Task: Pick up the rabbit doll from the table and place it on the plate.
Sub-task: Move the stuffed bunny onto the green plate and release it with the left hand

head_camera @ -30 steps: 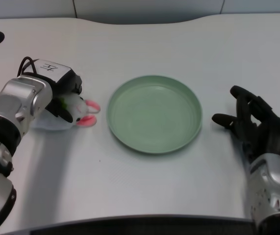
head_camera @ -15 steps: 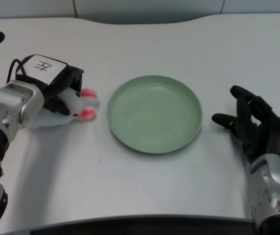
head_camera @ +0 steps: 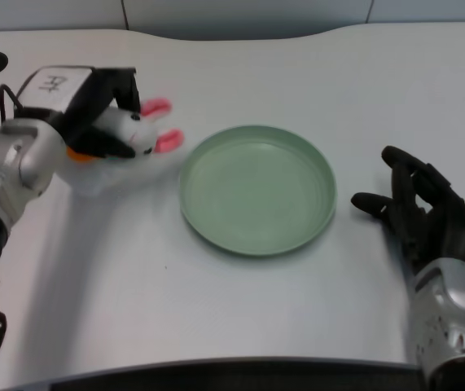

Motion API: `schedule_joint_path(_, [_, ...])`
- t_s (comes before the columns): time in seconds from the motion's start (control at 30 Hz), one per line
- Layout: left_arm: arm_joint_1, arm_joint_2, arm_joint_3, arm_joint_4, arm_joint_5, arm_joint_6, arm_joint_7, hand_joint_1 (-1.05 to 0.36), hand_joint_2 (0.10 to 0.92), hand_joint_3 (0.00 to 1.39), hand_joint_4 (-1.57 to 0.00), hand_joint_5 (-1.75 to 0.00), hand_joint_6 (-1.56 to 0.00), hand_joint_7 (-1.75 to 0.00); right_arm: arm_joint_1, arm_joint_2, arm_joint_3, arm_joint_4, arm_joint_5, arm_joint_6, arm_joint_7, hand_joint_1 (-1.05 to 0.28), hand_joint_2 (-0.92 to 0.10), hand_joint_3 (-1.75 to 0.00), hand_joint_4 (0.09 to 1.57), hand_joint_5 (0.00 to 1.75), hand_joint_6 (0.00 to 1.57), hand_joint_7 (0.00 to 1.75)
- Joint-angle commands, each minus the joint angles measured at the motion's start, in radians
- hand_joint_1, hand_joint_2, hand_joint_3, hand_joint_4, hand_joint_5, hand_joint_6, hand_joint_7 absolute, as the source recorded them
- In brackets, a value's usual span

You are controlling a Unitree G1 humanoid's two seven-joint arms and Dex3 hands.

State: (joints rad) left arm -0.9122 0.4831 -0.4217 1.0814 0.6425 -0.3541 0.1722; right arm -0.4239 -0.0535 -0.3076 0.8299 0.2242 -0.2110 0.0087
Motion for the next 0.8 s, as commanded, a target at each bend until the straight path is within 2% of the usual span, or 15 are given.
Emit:
schedule_joint_path(0.03, [-0.029,0.010,0.010,-0.071,-0.011,-0.008,-0.046,-0.09,0.898,0.04,-0.81,-1.75,-0.58,-1.75,-0.012,-0.002,0.002,0.010,-0.003,0.004,-0.012,-0.32,-0.92,-0.31,0.71,1.01,0.68,0.46])
schedule_joint_path(0.13, [-0.040,-0.006,0.003,-0.099,0.000,-0.019,-0.048,-0.09,0.880,0.03,-0.84,-1.75,-0.61,-1.75,-0.014,-0.002,0.007,0.006,-0.011,0.015,-0.026,-0.31,-0.92,-0.32,0.69,1.00,0.67,0.45])
schedule_joint_path(0.2, [-0.056,-0.024,-0.007,-0.119,0.008,0.002,-0.076,-0.13,0.870,0.02,-0.81,-1.75,-0.58,-1.73,-0.013,-0.001,0.007,0.008,-0.010,0.009,-0.023,-0.31,-0.92,-0.33,0.70,1.01,0.67,0.45])
schedule_joint_path(0.3, [-0.077,-0.052,-0.024,-0.147,0.026,0.029,-0.101,-0.16,0.865,0.01,-0.79,-1.75,-0.58,-1.73,-0.014,0.006,0.000,0.013,-0.001,0.003,-0.017,-0.30,-0.92,-0.33,0.72,1.01,0.68,0.45])
schedule_joint_path(0.43, [-0.094,-0.098,-0.043,-0.169,0.049,0.051,-0.116,-0.14,0.867,0.01,-0.83,-1.75,-0.61,-1.73,-0.009,0.009,0.003,0.008,-0.003,-0.005,-0.013,-0.31,-0.92,-0.32,0.72,1.01,0.68,0.44])
schedule_joint_path(0.5, [-0.104,-0.121,-0.053,-0.174,0.060,0.069,-0.127,-0.15,0.861,0.01,-0.81,-1.75,-0.67,-1.56,-0.007,0.012,0.002,0.005,-0.001,-0.005,-0.011,-0.31,-0.92,-0.32,0.73,1.01,0.69,0.45])
schedule_joint_path(0.53, [-0.107,-0.135,-0.058,-0.175,0.063,0.080,-0.130,-0.16,0.867,0.01,-0.81,-1.75,-0.66,-1.60,-0.007,0.012,0.002,0.004,0.000,-0.004,-0.011,-0.31,-0.92,-0.32,0.73,1.01,0.70,0.45])
schedule_joint_path(0.57, [-0.109,-0.150,-0.064,-0.174,0.066,0.073,-0.120,-0.16,0.859,0.01,-0.82,-1.75,-0.68,-1.47,-0.007,0.012,0.003,0.003,-0.001,-0.003,-0.012,-0.31,-0.92,-0.32,0.73,1.01,0.70,0.45])
schedule_joint_path(0.63, [-0.114,-0.175,-0.076,-0.164,0.074,0.064,-0.115,-0.15,0.850,0.01,-0.83,-1.75,-0.74,-1.33,-0.007,0.013,0.002,0.007,0.003,-0.008,-0.006,-0.31,-0.92,-0.31,0.73,1.02,0.70,0.45])
schedule_joint_path(0.67, [-0.117,-0.187,-0.082,-0.155,0.077,0.054,-0.108,-0.15,0.856,0.01,-0.84,-1.75,-0.74,-1.39,-0.008,0.013,0.001,0.008,0.004,-0.007,-0.007,-0.31,-0.92,-0.30,0.73,1.02,0.70,0.45])
schedule_joint_path(0.7, [-0.119,-0.200,-0.087,-0.146,0.079,0.051,-0.103,-0.14,0.872,0.01,-0.86,-1.75,-0.68,-1.59,-0.008,0.014,0.002,0.006,0.004,-0.006,-0.009,-0.31,-0.92,-0.30,0.73,1.02,0.70,0.45])
schedule_joint_path(0.8, [-0.127,-0.239,-0.101,-0.118,0.081,0.048,-0.102,-0.15,0.907,0.03,-0.88,-1.75,-0.66,-1.73,-0.007,0.016,0.004,0.005,0.000,-0.006,-0.016,-0.31,-0.92,-0.30,0.73,1.03,0.71,0.45])
